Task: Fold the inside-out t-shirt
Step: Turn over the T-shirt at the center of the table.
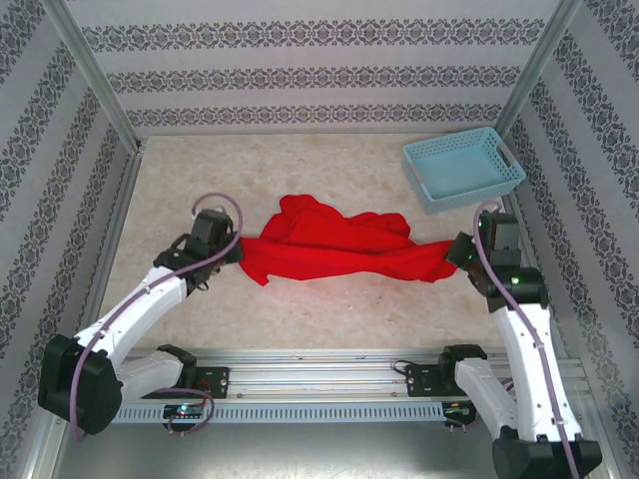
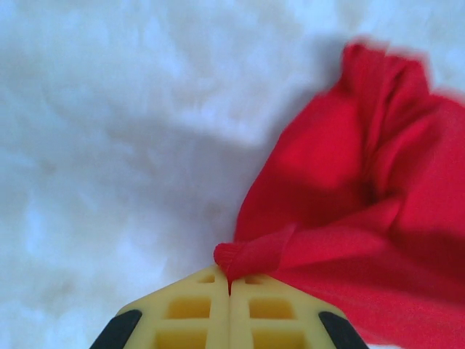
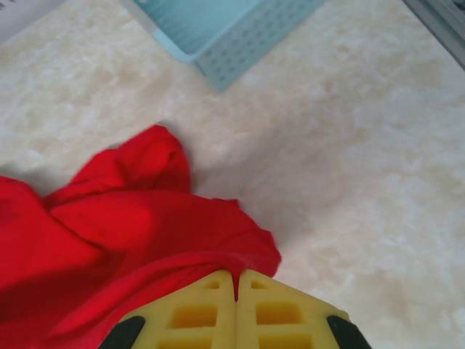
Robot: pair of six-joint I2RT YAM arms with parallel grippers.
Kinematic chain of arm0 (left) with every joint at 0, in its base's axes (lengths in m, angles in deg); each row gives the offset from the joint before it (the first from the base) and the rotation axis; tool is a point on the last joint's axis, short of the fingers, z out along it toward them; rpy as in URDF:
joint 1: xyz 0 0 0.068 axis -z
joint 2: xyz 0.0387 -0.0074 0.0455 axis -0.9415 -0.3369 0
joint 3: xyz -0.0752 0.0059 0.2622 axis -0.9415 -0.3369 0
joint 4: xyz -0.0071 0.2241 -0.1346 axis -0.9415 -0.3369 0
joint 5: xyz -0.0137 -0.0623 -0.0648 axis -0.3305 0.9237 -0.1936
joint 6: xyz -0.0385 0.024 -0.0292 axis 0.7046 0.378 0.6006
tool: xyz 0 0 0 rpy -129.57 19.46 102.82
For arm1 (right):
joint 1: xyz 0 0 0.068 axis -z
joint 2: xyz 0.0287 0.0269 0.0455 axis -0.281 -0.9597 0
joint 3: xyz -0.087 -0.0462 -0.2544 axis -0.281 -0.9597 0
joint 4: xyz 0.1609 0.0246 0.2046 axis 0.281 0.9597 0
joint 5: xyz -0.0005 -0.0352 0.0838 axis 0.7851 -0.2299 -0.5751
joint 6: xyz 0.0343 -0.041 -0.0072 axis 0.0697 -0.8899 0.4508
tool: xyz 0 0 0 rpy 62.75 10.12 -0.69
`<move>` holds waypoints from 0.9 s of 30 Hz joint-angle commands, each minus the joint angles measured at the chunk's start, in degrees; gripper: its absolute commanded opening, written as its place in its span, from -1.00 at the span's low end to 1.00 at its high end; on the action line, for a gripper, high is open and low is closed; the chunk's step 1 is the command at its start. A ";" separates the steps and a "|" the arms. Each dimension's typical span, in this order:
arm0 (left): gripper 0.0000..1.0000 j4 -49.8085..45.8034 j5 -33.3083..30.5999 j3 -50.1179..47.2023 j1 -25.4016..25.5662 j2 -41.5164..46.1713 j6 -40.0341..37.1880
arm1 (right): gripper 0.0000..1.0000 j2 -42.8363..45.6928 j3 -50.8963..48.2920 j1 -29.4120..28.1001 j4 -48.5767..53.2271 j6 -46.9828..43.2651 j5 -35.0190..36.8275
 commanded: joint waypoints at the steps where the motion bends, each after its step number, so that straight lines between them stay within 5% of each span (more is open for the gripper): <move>1: -1.00 3.05 -0.18 12.93 -2.64 -0.29 -0.16 | -1.00 -2.69 13.40 0.36 -5.75 -0.80 -2.83; 6: -1.00 4.13 -1.59 24.34 -3.05 3.53 -2.10 | -1.00 -2.43 28.16 0.37 -7.69 -2.10 -2.84; 17: -1.00 5.15 -7.05 26.76 -3.04 21.79 -6.47 | -1.00 1.53 47.81 0.36 -9.14 -3.95 -4.47; 27: -1.00 -1.30 -10.26 31.25 -3.09 15.10 -9.48 | -1.00 -3.59 48.69 0.36 -10.24 -4.41 -4.68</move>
